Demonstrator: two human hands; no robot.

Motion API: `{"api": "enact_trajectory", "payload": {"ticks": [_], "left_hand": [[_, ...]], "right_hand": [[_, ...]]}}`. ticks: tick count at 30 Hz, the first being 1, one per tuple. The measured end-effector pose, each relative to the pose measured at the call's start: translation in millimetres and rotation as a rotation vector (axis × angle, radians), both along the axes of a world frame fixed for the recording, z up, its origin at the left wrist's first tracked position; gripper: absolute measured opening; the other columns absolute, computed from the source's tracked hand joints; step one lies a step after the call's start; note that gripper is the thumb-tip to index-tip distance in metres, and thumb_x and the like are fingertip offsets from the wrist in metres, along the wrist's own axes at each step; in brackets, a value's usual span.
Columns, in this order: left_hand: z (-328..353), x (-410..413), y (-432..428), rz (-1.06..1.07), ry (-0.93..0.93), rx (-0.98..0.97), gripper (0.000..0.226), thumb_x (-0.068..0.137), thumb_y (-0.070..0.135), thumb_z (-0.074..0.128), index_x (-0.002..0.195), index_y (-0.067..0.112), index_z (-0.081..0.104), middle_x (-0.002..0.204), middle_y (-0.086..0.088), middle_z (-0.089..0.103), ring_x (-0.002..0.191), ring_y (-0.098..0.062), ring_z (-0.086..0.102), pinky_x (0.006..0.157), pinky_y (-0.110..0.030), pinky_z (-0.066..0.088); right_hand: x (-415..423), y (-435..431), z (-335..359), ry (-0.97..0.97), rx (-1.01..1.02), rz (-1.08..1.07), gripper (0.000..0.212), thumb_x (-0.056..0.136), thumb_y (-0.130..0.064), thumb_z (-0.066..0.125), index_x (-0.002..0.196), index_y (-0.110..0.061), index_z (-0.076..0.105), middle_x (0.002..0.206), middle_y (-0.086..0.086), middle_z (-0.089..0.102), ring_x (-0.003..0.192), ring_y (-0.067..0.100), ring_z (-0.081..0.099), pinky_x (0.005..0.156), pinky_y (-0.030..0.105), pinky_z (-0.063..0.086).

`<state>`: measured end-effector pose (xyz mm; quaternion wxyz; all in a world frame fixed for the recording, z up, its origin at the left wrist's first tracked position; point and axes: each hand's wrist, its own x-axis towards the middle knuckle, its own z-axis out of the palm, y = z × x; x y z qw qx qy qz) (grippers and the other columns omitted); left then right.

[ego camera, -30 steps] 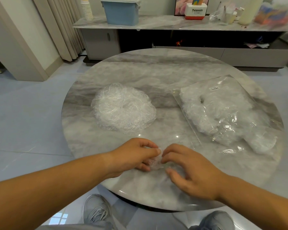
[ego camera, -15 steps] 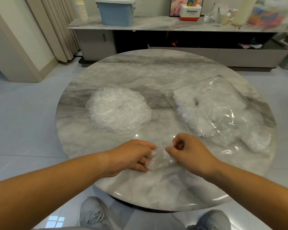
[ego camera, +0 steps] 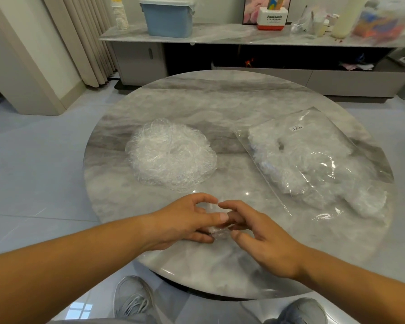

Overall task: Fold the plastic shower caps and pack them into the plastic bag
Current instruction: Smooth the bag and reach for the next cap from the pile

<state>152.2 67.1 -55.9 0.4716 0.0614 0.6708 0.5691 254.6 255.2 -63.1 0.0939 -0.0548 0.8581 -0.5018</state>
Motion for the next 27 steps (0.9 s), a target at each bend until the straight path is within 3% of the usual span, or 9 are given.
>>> {"api": "enact_trajectory", "payload": {"ticks": [5,10,13,16,19,21,23,25,27], "left_hand": [[1,-4,-2,0.035,0.118,-0.022,0.055,0.077,0.024,0.086,0.123,0.022,0.057,0.117,-0.014,0.065,0.087,-0.027,0.074,0.082,-0.046,0.062],[8,-9,-1,-0.043,0.489,-0.191,0.052,0.073,0.039,0.089,0.114,0.030,0.058,0.103,0.002,0.070,0.073,-0.017,0.073,0.057,-0.030,0.057],[3,-16,-1,-0.095,0.602,-0.302,0.057,0.066,0.052,0.088,0.111,0.032,0.061,0.104,0.006,0.065,0.079,-0.008,0.066,0.071,-0.027,0.058],[-1,-24,3,-0.104,0.552,-0.322,0.053,0.068,0.049,0.088,0.110,0.025,0.066,0.102,0.002,0.068,0.085,-0.009,0.066,0.084,-0.028,0.057],[0,-28,11,-0.133,0.508,-0.323,0.051,0.068,0.045,0.090,0.107,0.021,0.068,0.092,0.001,0.070,0.076,-0.009,0.066,0.073,-0.030,0.058],[-2,-28,17,-0.243,0.592,-0.415,0.048,0.067,0.046,0.090,0.101,0.022,0.067,0.083,0.007,0.066,0.068,-0.003,0.061,0.063,-0.018,0.048],[-4,-25,22,-0.309,0.638,-0.475,0.038,0.070,0.043,0.090,0.082,0.022,0.061,0.068,0.009,0.056,0.056,-0.001,0.048,0.055,-0.012,0.037],[-5,-23,25,-0.318,0.632,-0.471,0.042,0.074,0.039,0.089,0.068,0.017,0.053,0.059,0.007,0.046,0.050,-0.004,0.039,0.050,-0.015,0.033],[1,-19,29,-0.240,0.574,-0.384,0.038,0.075,0.036,0.088,0.069,0.015,0.056,0.057,0.007,0.048,0.052,-0.005,0.043,0.053,-0.016,0.036]], "right_hand": [[0,0,-4,0.029,0.072,0.059,0.037,0.098,-0.031,0.051,0.135,-0.033,0.051,0.126,-0.017,0.066,0.124,0.002,0.058,0.105,0.029,0.046],[1,-1,-10,0.069,0.256,0.121,0.050,0.096,-0.054,0.043,0.142,-0.036,0.045,0.129,-0.020,0.058,0.127,-0.002,0.049,0.105,0.027,0.044],[2,-2,-10,0.065,0.284,0.147,0.058,0.094,-0.060,0.039,0.146,-0.034,0.042,0.132,-0.019,0.057,0.128,-0.004,0.046,0.106,0.023,0.041],[3,2,-8,0.095,0.330,0.196,0.062,0.094,-0.061,0.036,0.147,-0.030,0.045,0.136,-0.017,0.054,0.130,-0.005,0.042,0.108,0.022,0.038],[8,8,-12,0.231,0.421,0.305,0.053,0.101,-0.052,0.038,0.140,-0.021,0.056,0.142,-0.011,0.055,0.139,0.003,0.038,0.112,0.028,0.037],[13,12,-17,0.286,0.489,0.369,0.051,0.103,-0.049,0.039,0.138,-0.018,0.059,0.150,-0.006,0.052,0.146,0.009,0.033,0.117,0.032,0.033],[17,15,-17,0.332,0.495,0.388,0.046,0.104,-0.045,0.044,0.133,-0.016,0.062,0.150,-0.002,0.053,0.148,0.010,0.033,0.120,0.031,0.029],[21,16,-14,0.401,0.411,0.289,0.035,0.100,-0.039,0.055,0.123,-0.016,0.067,0.144,0.000,0.057,0.143,0.011,0.041,0.116,0.027,0.034],[25,19,-7,0.409,0.285,0.059,0.025,0.095,-0.039,0.062,0.117,-0.029,0.068,0.142,-0.007,0.052,0.137,0.007,0.046,0.109,0.023,0.040]]}}
